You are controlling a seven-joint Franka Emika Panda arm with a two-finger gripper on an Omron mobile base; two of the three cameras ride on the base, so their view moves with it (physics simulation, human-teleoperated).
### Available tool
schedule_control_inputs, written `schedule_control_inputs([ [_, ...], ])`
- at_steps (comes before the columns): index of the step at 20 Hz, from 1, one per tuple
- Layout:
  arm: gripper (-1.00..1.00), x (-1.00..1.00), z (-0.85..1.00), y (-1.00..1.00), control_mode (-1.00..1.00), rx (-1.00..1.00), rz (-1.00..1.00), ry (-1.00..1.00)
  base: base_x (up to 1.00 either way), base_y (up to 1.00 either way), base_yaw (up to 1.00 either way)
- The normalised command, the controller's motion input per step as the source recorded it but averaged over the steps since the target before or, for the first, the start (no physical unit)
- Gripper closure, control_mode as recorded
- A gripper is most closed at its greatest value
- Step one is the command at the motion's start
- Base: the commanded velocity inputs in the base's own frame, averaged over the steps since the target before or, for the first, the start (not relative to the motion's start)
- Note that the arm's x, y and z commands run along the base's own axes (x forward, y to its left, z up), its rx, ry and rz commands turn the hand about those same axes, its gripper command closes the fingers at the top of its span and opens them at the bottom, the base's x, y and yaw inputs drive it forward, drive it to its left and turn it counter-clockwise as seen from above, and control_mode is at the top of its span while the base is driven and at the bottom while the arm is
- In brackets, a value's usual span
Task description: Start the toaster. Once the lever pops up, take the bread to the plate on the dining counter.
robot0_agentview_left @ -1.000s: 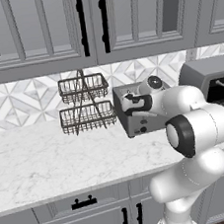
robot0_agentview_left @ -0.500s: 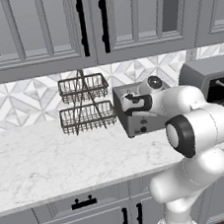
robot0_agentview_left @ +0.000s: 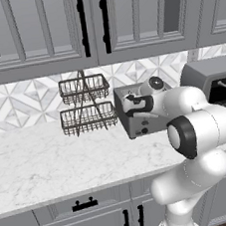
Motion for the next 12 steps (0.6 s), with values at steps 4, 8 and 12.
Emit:
schedule_control_inputs([
  [4,-1.00,0.00,0.00,0.00,-1.00,0.00,0.00,0.00,0.00,0.00,0.00],
  [8,-1.00,0.00,0.00,0.00,-1.00,0.00,0.00,0.00,0.00,0.00,0.00],
  [12,-1.00,0.00,0.00,0.00,-1.00,0.00,0.00,0.00,0.00,0.00,0.00],
])
